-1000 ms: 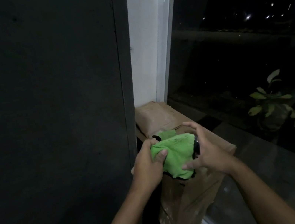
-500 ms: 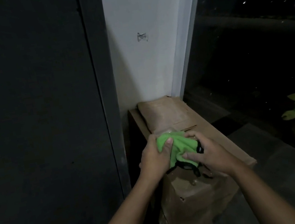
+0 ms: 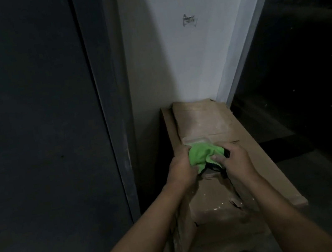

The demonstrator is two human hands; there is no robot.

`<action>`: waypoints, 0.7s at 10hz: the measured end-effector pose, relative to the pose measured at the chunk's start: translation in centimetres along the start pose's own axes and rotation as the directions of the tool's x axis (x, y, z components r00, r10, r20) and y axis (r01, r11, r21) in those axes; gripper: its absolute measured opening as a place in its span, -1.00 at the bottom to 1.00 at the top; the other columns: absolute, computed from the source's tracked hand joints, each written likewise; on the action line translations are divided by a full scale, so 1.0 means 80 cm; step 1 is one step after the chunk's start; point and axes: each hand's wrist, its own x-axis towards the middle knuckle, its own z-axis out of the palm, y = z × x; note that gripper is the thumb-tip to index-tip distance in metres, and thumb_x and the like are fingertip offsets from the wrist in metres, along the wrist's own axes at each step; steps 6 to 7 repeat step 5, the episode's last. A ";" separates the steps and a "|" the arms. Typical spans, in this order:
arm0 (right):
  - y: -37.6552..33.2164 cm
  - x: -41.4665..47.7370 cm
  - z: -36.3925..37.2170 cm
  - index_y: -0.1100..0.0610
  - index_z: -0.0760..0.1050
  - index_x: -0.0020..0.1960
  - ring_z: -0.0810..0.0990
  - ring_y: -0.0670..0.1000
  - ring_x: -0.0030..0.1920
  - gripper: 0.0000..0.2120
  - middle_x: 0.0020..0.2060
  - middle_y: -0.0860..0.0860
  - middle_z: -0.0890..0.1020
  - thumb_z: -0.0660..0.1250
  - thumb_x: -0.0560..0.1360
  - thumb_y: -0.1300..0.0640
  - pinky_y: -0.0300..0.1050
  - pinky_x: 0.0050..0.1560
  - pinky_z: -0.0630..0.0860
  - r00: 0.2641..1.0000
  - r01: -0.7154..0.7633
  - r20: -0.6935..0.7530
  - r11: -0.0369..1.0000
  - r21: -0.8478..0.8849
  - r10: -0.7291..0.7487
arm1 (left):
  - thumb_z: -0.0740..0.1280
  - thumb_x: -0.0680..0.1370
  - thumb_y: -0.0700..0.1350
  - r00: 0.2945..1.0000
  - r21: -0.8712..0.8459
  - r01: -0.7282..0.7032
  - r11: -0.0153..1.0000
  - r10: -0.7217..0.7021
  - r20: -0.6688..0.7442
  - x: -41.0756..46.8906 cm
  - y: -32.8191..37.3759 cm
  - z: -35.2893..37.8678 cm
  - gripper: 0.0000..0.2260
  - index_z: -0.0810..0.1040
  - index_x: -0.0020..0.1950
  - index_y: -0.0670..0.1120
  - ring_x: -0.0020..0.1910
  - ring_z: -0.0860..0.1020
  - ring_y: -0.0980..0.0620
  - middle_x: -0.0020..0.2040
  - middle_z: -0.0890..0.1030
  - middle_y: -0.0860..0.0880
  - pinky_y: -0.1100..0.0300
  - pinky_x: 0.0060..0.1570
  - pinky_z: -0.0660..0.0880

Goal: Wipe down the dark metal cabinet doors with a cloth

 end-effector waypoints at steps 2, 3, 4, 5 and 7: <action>0.018 -0.009 0.015 0.12 0.57 0.31 0.62 0.13 0.13 -0.52 0.14 0.12 0.66 0.53 0.40 0.22 -0.03 0.15 0.53 0.999 -0.003 0.034 0.967 -0.253 0.012 | 0.28 0.43 0.04 0.982 0.155 0.088 0.984 -0.112 0.153 -0.023 -0.016 0.008 -0.34 0.18 0.51 0.05 0.24 0.53 -0.26 0.27 0.56 -0.19 -0.21 0.21 0.47; 0.001 -0.015 0.012 0.02 0.49 0.39 0.61 0.17 0.12 -0.45 0.16 0.11 0.65 0.47 0.42 0.22 0.00 0.10 0.55 0.999 0.044 0.018 0.935 -0.353 -0.040 | 0.32 0.49 -0.01 0.971 0.179 0.118 0.977 -0.151 0.183 -0.038 -0.019 -0.010 -0.29 0.06 0.58 0.05 0.31 0.46 -0.24 0.33 0.51 -0.18 -0.29 0.33 0.34; -0.017 -0.019 0.016 -0.08 0.33 0.49 0.58 0.20 0.18 -0.30 0.24 0.11 0.59 0.47 0.39 0.01 0.05 0.12 0.54 0.990 0.047 0.136 0.845 -0.533 0.031 | 0.31 0.44 0.08 0.964 0.145 0.122 0.982 -0.152 0.218 -0.053 -0.023 -0.032 -0.26 0.08 0.56 0.05 0.31 0.47 -0.18 0.32 0.51 -0.12 -0.24 0.35 0.34; -0.019 -0.017 0.023 -0.01 0.18 0.55 0.50 0.20 0.30 -0.16 0.37 0.15 0.49 0.48 0.38 -0.11 0.08 0.23 0.50 0.963 0.032 0.233 0.796 -0.605 0.138 | 0.35 0.52 0.03 0.956 0.069 0.127 0.990 -0.140 0.258 -0.075 -0.023 -0.049 -0.34 0.13 0.55 0.02 0.34 0.46 -0.12 0.35 0.49 -0.11 -0.06 0.34 0.41; -0.019 -0.017 0.023 -0.01 0.18 0.55 0.50 0.20 0.30 -0.16 0.37 0.15 0.49 0.48 0.38 -0.11 0.08 0.23 0.50 0.963 0.032 0.233 0.796 -0.605 0.138 | 0.35 0.52 0.03 0.956 0.069 0.127 0.990 -0.140 0.258 -0.075 -0.023 -0.049 -0.34 0.13 0.55 0.02 0.34 0.46 -0.12 0.35 0.49 -0.11 -0.06 0.34 0.41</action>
